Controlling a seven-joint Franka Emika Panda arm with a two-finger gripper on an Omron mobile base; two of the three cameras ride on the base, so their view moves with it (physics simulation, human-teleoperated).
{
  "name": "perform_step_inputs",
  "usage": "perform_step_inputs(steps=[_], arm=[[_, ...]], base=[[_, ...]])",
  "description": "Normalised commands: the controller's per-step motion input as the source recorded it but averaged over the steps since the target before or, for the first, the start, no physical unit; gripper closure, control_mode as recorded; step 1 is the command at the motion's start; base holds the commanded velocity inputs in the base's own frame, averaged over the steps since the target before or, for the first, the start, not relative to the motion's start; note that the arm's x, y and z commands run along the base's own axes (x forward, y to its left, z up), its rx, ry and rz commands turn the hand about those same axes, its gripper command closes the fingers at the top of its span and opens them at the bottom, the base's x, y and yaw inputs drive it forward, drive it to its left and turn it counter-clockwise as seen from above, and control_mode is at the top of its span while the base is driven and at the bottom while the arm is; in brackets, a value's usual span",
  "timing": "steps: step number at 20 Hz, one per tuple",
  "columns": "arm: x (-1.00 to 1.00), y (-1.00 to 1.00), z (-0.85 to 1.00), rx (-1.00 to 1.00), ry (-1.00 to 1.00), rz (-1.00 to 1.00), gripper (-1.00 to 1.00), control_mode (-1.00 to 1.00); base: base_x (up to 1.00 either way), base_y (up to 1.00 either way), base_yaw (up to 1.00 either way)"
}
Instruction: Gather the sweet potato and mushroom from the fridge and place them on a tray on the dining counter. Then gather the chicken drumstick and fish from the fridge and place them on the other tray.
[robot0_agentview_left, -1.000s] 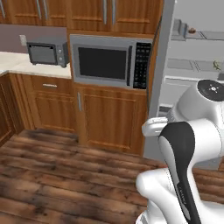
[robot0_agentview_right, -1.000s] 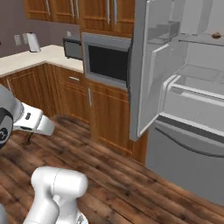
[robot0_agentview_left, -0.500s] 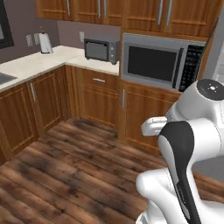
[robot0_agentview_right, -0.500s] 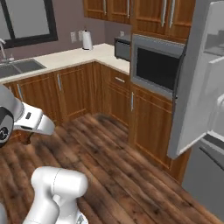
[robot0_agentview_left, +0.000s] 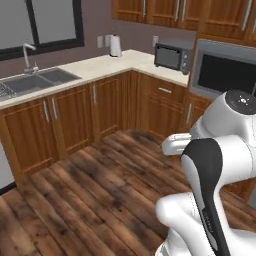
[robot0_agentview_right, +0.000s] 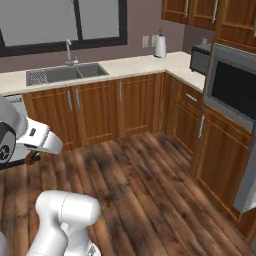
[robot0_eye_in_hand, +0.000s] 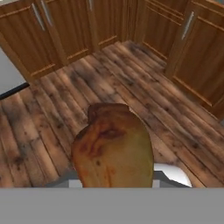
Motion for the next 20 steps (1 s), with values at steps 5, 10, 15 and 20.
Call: perform_step_inputs(steps=[5,10,15,20], arm=[[0.0,0.0,0.0,0.0,0.0,0.0,1.0,1.0],[0.0,0.0,0.0,0.0,0.0,0.0,1.0,1.0],[0.0,0.0,0.0,0.0,0.0,0.0,1.0,1.0],[0.0,0.0,0.0,0.0,0.0,0.0,1.0,1.0]], base=[[-0.01,0.37,0.52],[0.0,0.38,0.52],[0.0,0.39,0.52],[0.0,0.38,0.52]])
